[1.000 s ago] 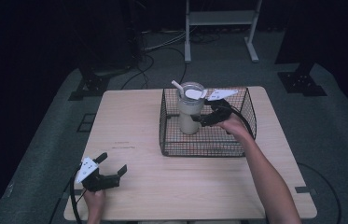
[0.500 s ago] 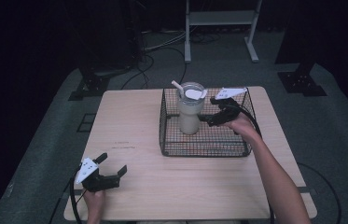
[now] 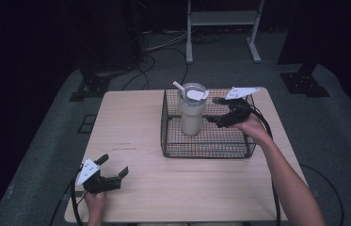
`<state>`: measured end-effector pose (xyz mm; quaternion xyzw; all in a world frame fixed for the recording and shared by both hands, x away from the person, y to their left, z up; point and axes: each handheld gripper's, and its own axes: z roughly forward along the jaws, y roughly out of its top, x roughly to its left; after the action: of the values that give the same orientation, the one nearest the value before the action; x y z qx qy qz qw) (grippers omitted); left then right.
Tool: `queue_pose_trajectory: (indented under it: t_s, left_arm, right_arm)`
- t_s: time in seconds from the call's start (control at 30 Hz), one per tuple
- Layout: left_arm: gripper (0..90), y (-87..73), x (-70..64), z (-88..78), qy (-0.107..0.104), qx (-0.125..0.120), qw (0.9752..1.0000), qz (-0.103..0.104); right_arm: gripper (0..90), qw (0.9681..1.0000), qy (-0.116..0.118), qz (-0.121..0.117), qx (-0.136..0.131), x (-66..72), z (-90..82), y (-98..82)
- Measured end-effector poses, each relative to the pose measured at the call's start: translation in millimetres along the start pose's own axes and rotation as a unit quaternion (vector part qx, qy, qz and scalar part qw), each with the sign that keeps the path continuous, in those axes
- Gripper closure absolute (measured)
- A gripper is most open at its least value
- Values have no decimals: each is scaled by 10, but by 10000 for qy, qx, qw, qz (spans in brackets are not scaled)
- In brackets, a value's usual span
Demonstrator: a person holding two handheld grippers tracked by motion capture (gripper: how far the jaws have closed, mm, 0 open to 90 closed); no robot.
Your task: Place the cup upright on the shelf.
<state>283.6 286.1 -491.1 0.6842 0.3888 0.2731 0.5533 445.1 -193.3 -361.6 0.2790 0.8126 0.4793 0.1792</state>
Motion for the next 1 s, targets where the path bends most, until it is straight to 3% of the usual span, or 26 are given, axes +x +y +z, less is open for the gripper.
queue_pose_trajectory:
  t_s: [0.37, 1.0]
  left_arm:
    - [0, 0, -4, 4, 9, 10, 10000, 28]
    - [0, 1, -9, 5, 8, 24, 10000, 63]
  right_arm:
    - [76, 10000, -3, -85, -27, 57, -156, 6]
    - [76, 9999, 69, -40, -136, 210, -441, -188]
